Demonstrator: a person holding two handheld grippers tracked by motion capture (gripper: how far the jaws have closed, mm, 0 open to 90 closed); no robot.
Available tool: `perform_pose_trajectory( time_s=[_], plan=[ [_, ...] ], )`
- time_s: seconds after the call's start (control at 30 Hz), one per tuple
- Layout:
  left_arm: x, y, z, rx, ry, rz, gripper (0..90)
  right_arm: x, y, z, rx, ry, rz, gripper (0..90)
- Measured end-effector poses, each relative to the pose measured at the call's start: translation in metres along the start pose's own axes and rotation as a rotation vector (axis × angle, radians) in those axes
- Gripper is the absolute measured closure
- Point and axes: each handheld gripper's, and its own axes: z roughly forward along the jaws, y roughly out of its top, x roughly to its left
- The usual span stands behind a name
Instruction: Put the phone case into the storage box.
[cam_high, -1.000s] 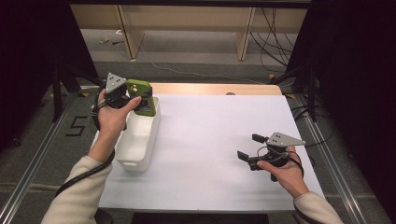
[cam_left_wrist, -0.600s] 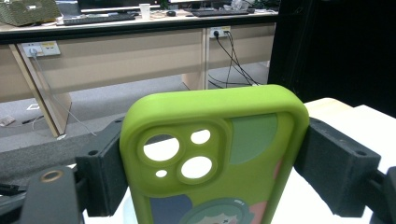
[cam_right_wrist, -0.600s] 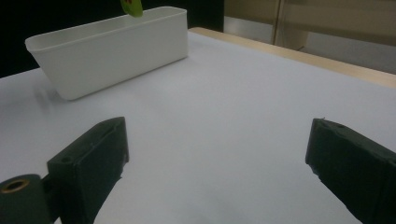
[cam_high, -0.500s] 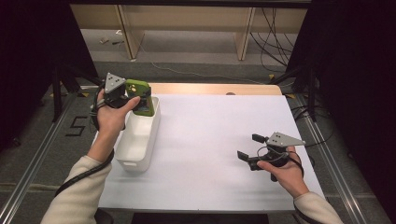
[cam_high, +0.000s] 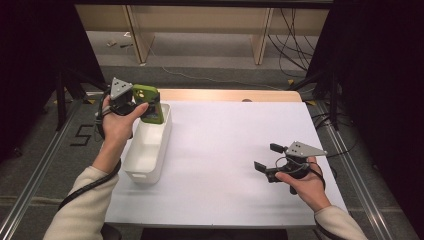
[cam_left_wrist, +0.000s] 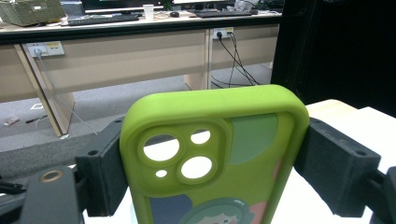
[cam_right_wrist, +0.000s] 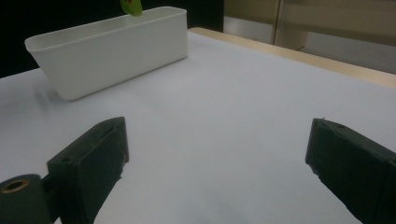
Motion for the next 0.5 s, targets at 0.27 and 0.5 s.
perform_pose_trajectory(
  time_s=[0.27, 0.5],
  plan=[
    [-0.0038, 0.0004, 0.0038, 0.007, -0.008, 0.012, 17.2, -0.0002, -0.0002, -0.0001, 0.000, -0.003, 0.002, 7.1],
    [-0.0050, -0.0013, 0.0096, 0.015, -0.009, 0.015, 17.2, -0.0005, -0.0003, -0.0002, -0.001, -0.004, 0.005, 7.0]
  ],
)
